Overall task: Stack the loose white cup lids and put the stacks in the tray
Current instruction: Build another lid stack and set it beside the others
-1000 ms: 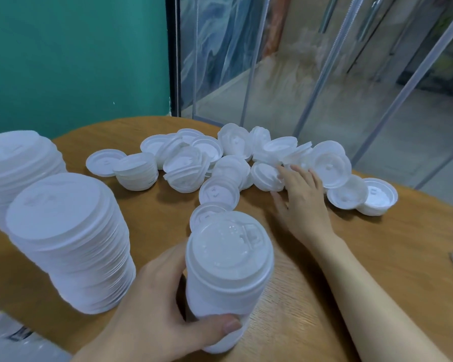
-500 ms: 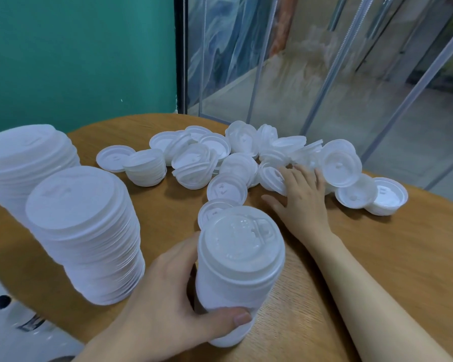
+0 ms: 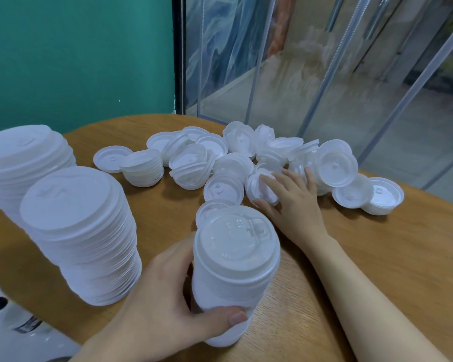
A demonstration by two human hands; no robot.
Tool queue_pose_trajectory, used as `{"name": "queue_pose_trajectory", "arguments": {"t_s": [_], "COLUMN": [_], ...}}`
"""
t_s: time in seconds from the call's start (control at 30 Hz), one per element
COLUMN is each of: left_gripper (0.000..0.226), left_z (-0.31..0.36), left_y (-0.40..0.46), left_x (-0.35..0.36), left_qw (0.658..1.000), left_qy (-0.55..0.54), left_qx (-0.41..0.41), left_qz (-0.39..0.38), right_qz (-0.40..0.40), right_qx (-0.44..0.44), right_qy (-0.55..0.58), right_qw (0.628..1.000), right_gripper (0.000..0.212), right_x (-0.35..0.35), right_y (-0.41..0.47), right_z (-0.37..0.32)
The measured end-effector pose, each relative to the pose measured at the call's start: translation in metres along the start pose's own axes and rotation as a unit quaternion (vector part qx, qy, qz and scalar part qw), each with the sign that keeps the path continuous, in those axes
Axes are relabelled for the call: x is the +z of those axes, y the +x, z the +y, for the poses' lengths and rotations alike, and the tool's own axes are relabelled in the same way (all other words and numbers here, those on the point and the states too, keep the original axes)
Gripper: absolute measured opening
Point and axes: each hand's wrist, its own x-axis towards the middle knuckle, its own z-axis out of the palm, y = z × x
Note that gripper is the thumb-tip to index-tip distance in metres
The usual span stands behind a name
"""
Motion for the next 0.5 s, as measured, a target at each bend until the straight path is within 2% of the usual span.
{"name": "queue_pose_trajectory", "arguments": {"t_s": [0.1, 0.17, 0.3, 0.4, 0.5], "left_gripper": [0.066, 0.065, 0.07, 0.071, 0.071], "left_z": [0.001, 0.001, 0.002, 0.001, 0.001], "left_y": [0.001, 0.001, 0.0, -0.001, -0.002], "left_x": [0.0, 0.0, 0.0, 0.0, 0.0], "left_qw": [1.0, 1.0, 1.0, 1.0, 1.0], "left_qy": [-0.002, 0.003, 0.011, 0.013, -0.002], "left_qx": [0.002, 0.007, -0.001, -0.002, -0.007], "left_qz": [0.001, 0.003, 0.006, 0.005, 0.004], "right_qz": [0.007, 0.017, -0.002, 0.001, -0.059], "right_qx": [0.014, 0.039, 0.167, 0.132, 0.04], "right_qy": [0.029, 0.107, 0.326, 0.425, 0.506], "right_qw": [0.999, 0.993, 0.93, 0.896, 0.859], "right_gripper": [0.059, 0.057, 0.063, 0.056, 0.053], "right_x": [-0.007, -0.02, -0.063, -0.116, -0.175], "right_y": [0.003, 0.005, 0.021, 0.035, 0.038], "right_z": [-0.002, -0.008, -0.023, -0.041, -0.067]}}
